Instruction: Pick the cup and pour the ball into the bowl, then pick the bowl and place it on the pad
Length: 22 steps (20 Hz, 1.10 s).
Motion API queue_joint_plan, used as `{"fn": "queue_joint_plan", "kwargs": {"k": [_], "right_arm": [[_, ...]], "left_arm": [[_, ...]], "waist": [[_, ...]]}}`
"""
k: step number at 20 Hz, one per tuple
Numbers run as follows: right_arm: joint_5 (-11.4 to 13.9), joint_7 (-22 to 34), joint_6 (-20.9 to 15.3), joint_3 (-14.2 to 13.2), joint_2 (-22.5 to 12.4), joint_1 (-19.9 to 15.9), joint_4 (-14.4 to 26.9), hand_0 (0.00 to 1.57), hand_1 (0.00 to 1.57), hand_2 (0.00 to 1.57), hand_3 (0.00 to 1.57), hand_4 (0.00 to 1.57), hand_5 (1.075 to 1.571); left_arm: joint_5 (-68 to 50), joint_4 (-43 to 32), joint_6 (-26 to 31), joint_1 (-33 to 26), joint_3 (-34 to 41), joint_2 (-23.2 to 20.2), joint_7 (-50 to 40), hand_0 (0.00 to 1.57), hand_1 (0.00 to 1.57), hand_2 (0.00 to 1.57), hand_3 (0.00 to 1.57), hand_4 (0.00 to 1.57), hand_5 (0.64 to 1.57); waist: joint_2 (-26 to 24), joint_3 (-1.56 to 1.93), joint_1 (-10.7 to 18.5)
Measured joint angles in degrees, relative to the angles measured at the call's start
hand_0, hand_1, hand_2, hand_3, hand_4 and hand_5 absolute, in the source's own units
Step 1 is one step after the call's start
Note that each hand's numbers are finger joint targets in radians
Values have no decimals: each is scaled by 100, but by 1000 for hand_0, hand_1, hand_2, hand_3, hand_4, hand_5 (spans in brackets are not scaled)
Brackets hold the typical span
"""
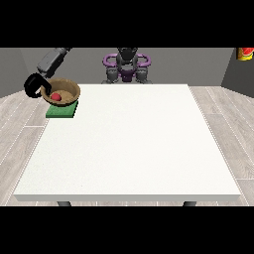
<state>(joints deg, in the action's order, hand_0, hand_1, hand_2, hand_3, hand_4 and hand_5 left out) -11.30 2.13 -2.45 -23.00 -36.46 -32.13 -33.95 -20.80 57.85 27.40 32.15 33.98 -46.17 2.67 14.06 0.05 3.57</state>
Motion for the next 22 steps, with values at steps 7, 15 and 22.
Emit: {"fn": "queue_joint_plan", "kwargs": {"k": [7, 15, 22], "right_arm": [[2, 28, -340, -73, -54, -155, -16, 1463, 1463, 1413, 835, 0, 1532], [-70, -396, -511, -191, 55, -326, 137, 931, 931, 1103, 1043, 162, 1509], [241, -322, -362, 164, 52, -503, 372, 0, 0, 0, 0, 0, 1400]], "left_arm": [[20, -305, 51, -89, 37, -127, 269, 0, 0, 0, 0, 1185, 1563], [-80, -355, 160, -105, 71, -279, 422, 0, 0, 0, 0, 1193, 1567], [-119, -92, 1, -19, -59, -241, 271, 0, 0, 0, 0, 1190, 1569]], "waist": [[-4, -5, -58], [249, -2, 85], [276, -2, 235]]}}
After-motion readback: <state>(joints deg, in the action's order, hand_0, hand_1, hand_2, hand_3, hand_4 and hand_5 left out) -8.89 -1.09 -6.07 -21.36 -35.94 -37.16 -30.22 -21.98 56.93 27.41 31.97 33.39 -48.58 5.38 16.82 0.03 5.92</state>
